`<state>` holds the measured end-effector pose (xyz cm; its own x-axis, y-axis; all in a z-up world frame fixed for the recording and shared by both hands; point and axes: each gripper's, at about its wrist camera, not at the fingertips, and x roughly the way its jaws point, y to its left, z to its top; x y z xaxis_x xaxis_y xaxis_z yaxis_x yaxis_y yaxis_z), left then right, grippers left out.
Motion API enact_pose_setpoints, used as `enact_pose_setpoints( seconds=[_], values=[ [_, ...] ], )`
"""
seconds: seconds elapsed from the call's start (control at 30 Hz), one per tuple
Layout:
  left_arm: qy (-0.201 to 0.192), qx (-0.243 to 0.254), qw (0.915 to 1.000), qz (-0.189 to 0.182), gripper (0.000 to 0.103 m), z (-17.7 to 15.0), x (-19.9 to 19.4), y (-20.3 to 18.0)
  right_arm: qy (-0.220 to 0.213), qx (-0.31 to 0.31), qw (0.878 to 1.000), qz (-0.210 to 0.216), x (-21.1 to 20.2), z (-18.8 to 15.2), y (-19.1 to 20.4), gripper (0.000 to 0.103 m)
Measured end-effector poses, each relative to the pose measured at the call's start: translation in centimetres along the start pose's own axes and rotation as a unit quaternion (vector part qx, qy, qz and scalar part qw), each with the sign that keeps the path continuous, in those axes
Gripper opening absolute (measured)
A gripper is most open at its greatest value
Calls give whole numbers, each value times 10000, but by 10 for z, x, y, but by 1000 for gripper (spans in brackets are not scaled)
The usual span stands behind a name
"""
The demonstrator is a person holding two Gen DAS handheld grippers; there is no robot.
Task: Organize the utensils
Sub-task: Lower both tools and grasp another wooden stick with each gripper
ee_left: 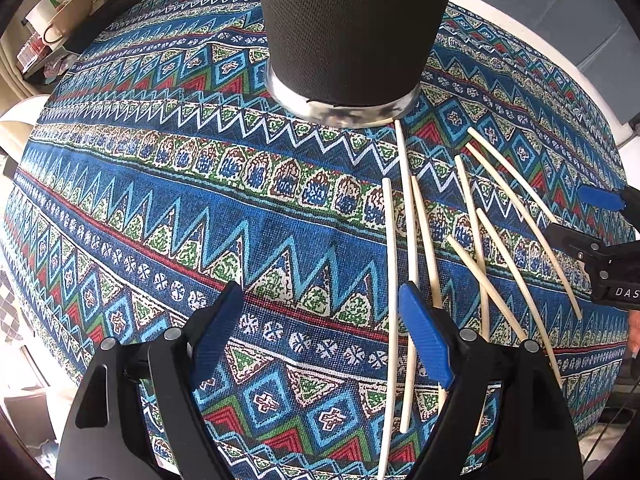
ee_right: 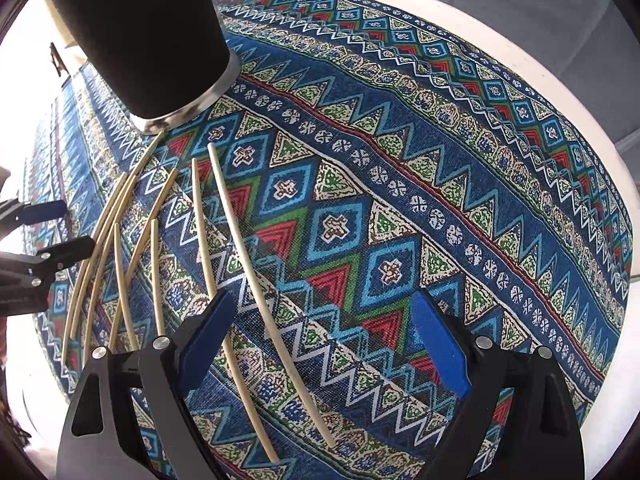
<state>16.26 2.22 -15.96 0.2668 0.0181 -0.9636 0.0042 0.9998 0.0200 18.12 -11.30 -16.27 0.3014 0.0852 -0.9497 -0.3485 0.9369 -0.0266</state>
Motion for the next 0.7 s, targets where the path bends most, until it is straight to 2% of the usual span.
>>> enact_pose_setpoints(
  seconds=[0.13,0.2,0.27,0.33,0.5,0.57,0.6,0.63,0.67,0.7],
  values=[
    [95,-191,9998,52,83,1,3,1,-22,-39,10000,-38,3,0,0,86],
    [130,-223,9995,180,94,0,5,4,3,-20,10000,-39,5,-5,-1,88],
    [177,-320,9991,215,98,1,9,7,63,21,10000,-58,8,-3,-3,91],
    [211,-436,9988,116,98,2,11,10,92,51,9999,-57,10,-2,-4,91],
    [142,-291,9994,91,97,-1,13,8,91,-36,9999,-44,15,3,-7,89],
    [238,-219,9995,51,94,-1,12,11,87,-132,9999,0,14,5,-6,82],
    [282,-181,9994,35,90,0,11,12,62,-211,9998,29,11,2,0,69],
    [298,-122,9995,20,87,1,9,12,43,-298,9995,62,8,2,2,49],
    [317,-52,9995,-3,77,1,6,13,40,-345,9994,68,5,2,2,38],
    [324,21,9995,-28,64,2,3,14,76,-343,9993,89,4,3,1,19]
  ],
)
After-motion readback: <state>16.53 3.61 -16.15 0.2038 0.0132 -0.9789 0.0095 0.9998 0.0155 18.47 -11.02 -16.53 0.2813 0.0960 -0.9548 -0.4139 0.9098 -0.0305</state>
